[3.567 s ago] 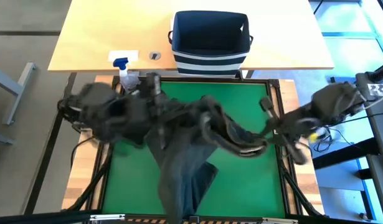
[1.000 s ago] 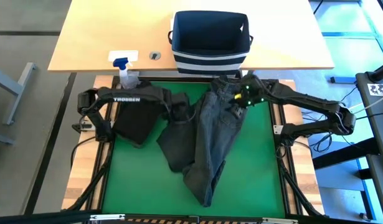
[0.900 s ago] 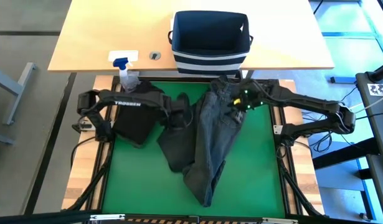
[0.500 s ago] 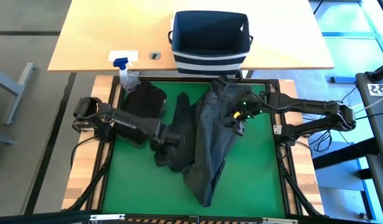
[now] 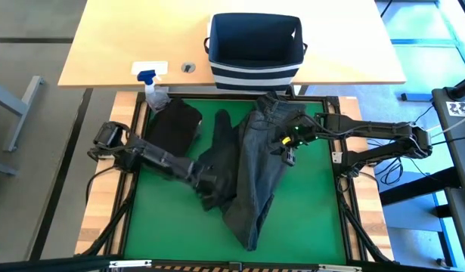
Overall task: Fold Laundry from Bin
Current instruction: Fold the blue pants
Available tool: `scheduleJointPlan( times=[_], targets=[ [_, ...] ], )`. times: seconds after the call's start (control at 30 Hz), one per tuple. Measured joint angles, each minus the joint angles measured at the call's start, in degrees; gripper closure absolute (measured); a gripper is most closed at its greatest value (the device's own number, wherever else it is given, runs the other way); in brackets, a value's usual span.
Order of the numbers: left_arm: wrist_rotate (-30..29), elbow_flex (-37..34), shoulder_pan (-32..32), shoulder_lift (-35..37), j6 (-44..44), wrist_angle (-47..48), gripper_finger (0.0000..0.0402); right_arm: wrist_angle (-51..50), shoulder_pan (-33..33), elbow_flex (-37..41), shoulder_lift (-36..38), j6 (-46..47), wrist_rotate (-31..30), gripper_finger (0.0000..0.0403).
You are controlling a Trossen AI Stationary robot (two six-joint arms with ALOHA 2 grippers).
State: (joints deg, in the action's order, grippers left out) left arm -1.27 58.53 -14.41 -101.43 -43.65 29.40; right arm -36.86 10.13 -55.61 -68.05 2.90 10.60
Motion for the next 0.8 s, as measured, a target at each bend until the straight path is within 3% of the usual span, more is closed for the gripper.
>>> scheduleJointPlan(
  times=[0.2, 0.37, 0.47, 0.6, 0.7, 0.8],
  targets=[
    [-2.65, 10.76, 8.46, 1.57, 14.21, -3.51, 0.0221, 1.67, -0.04, 0.0, 0.0, 5.92, -3.43, 0.0162],
    [-11.58, 17.66, 14.8, 1.65, 26.53, -11.97, 0.0221, 4.82, -0.04, 0.0, -0.2, 11.26, -8.03, 0.0162],
    [-8.53, 17.68, 18.02, 1.73, 32.17, -14.81, 0.0221, 5.51, -0.04, 0.0, -0.2, 14.95, -10.55, 0.0162],
    [-2.5, 19.8, 19.31, 5.35, 30.39, -1.08, 0.0221, 5.0, -0.04, 0.0, -0.2, 19.72, -10.89, 0.0162],
    [-3.19, 21.03, 17.51, 9.93, 28.8, 12.75, 0.0221, 4.91, -0.04, 0.0, -0.2, 22.25, -9.74, 0.0162],
    [-7.65, 18.72, 15.42, 11.63, 26.2, 24.76, 0.0221, 5.16, -0.04, 0.0, -0.2, 23.62, -9.92, 0.0162]
  ],
)
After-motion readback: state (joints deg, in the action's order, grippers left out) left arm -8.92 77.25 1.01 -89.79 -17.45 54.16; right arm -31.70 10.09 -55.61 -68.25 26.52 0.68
